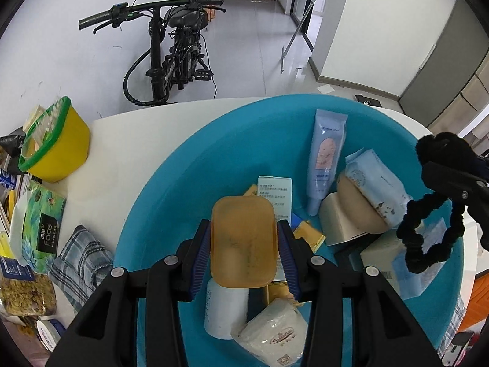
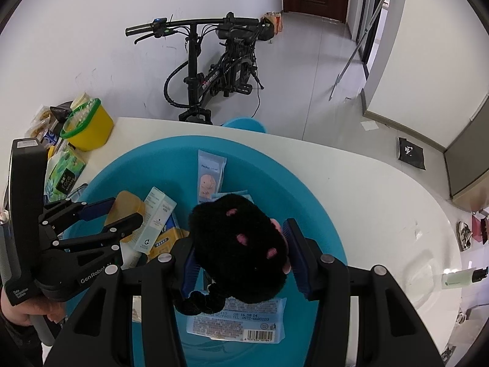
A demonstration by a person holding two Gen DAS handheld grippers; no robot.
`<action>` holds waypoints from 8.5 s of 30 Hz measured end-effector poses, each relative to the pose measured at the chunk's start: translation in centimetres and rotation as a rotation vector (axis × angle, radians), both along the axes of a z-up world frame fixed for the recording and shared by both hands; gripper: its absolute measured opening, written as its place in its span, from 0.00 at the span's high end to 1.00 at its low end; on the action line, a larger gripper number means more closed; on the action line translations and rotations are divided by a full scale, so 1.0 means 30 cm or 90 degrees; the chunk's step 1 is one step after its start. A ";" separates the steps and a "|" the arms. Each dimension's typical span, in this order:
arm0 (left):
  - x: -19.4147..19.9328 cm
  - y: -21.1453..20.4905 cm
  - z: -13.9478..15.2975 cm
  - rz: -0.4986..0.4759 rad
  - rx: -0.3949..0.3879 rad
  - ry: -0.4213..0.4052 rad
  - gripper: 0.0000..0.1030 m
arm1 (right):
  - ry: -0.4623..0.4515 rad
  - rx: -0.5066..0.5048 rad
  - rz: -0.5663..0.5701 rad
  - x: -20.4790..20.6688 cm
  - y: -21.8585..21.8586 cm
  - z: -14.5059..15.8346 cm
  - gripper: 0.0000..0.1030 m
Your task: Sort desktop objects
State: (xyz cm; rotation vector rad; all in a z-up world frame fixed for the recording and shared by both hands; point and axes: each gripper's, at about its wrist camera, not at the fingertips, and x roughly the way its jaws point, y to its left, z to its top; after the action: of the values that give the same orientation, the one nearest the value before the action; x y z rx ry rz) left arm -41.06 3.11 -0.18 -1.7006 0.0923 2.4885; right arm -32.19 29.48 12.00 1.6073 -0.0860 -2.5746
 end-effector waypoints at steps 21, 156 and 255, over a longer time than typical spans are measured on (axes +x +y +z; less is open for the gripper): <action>0.018 0.016 0.031 0.003 -0.003 0.019 0.41 | -0.001 -0.001 -0.006 0.007 0.014 -0.002 0.52; 0.408 -0.007 0.393 -0.022 0.061 0.585 0.00 | 0.544 0.055 -0.139 0.426 0.105 0.222 0.00; 1.401 -0.202 0.333 -0.019 0.079 0.485 0.00 | 0.462 0.014 -0.070 1.245 -0.184 0.165 0.00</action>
State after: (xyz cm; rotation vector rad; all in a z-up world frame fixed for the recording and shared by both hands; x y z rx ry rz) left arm 0.98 -2.94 9.81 -0.6267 0.0300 2.8878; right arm 5.15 23.97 16.93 0.6007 -0.0846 -3.0657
